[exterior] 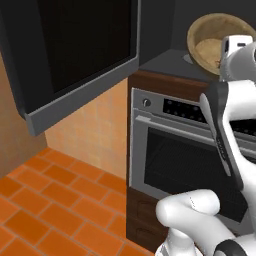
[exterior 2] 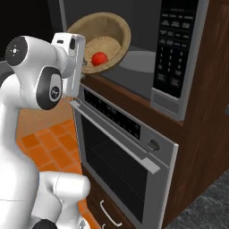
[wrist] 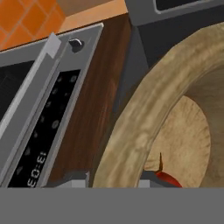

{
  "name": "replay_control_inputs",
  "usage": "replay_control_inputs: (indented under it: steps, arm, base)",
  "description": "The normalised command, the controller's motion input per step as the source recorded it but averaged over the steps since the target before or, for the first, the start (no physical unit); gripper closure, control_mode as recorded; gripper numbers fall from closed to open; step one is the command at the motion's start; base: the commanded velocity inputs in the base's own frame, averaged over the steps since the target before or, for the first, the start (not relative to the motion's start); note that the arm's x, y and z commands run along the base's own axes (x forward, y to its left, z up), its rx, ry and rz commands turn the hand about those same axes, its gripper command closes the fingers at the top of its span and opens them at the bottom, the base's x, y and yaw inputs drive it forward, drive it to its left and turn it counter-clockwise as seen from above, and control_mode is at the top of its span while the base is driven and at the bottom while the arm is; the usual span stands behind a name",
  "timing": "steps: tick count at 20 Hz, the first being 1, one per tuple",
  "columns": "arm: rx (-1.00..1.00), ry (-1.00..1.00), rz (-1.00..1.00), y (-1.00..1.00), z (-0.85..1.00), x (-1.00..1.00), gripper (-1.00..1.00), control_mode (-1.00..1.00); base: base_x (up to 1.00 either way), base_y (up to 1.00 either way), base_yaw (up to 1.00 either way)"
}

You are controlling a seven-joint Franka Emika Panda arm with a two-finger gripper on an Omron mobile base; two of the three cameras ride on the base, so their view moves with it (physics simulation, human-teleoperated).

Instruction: Pick the tomato from the sink and place it in the bowl. Then pick the bowl and place it in the microwave. Then close the microwave door and press the start button.

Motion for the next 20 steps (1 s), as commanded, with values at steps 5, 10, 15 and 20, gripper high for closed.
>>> replay_control_inputs:
  steps: [5,10,15,20]
  arm:
    - [0.02,0.15,0.0,-0.29,0.23,0.62,1.0,-1.0]
    - [0.0,0.07,-0.01,-0.27,0.12,0.58,1.0,-1.0]
    - [0.01,0.01,0.0,-0.47,0.0,0.63,1.0,-1.0]
    - [0.01,0.0,0.0,-0.49,-0.12,0.46,1.0,-1.0]
  base:
    - [0.0,0.0,0.0]
    - [0.0,0.0,0.0]
    - [0.0,0.0,0.0]
    - [0.0,0.0,0.0]
